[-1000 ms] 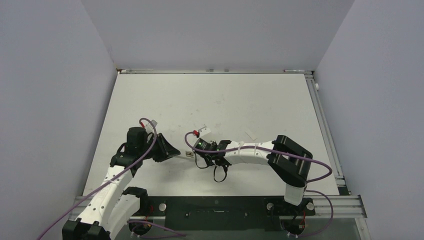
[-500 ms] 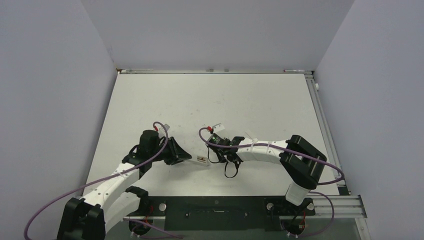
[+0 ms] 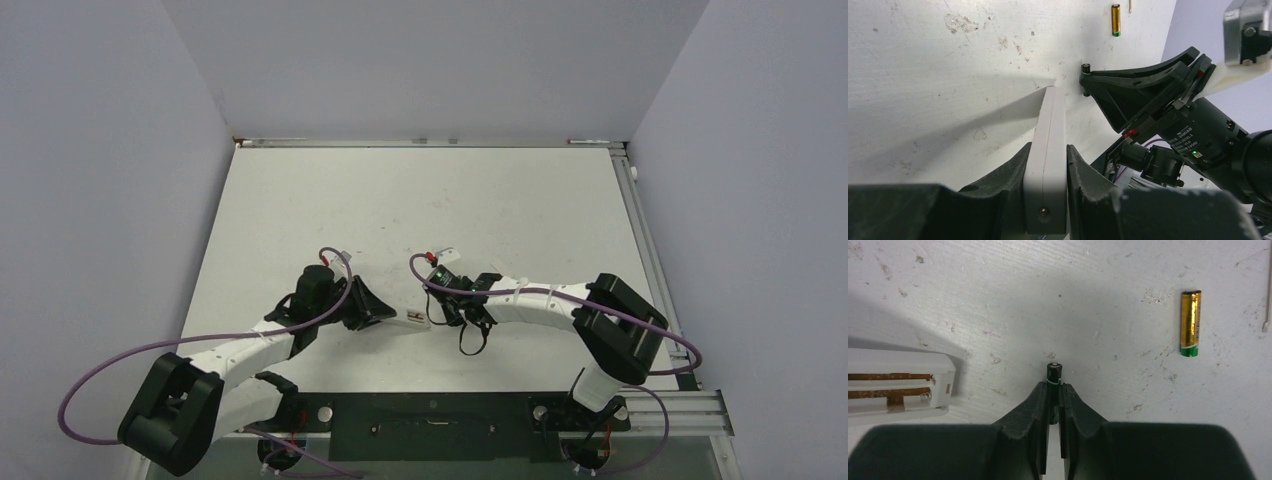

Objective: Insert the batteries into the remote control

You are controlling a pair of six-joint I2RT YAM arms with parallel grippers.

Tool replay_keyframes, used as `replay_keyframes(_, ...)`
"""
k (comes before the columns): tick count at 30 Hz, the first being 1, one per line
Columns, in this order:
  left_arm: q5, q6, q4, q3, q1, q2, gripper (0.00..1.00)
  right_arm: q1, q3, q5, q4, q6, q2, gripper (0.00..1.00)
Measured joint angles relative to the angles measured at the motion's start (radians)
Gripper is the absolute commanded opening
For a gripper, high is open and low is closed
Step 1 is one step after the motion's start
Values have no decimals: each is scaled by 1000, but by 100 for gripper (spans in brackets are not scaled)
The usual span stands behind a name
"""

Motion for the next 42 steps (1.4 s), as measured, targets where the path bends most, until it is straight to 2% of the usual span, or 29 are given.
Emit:
replay_keyframes(1,-2,-6,21,-6,-4,13,0,-3,0,-2,0,0,-2,9)
replay_keyframes(5,-2,-31,109,-17,-21,66,11,-6,0,-9,0,0,-10,9)
replay_keyframes(8,-2,-42,176,-24,-34,108,24,-11,0,-13,-2,1,-13,9)
replay_keyframes(11,-4,-47,222,-27,-45,143,44,-18,-1,-14,-7,2,-23,9)
replay_keyframes(17,-13,-32,223,-52,-48,203,63,-22,-2,-14,-16,4,-51,9)
replay_keyframes(26,-17,14,195,-35,-52,182,72,-25,-7,-17,-33,10,-109,9)
replay_keyframes(42,-176,181,-229,105,-55,81,80,-25,-53,-76,-12,60,-221,9)
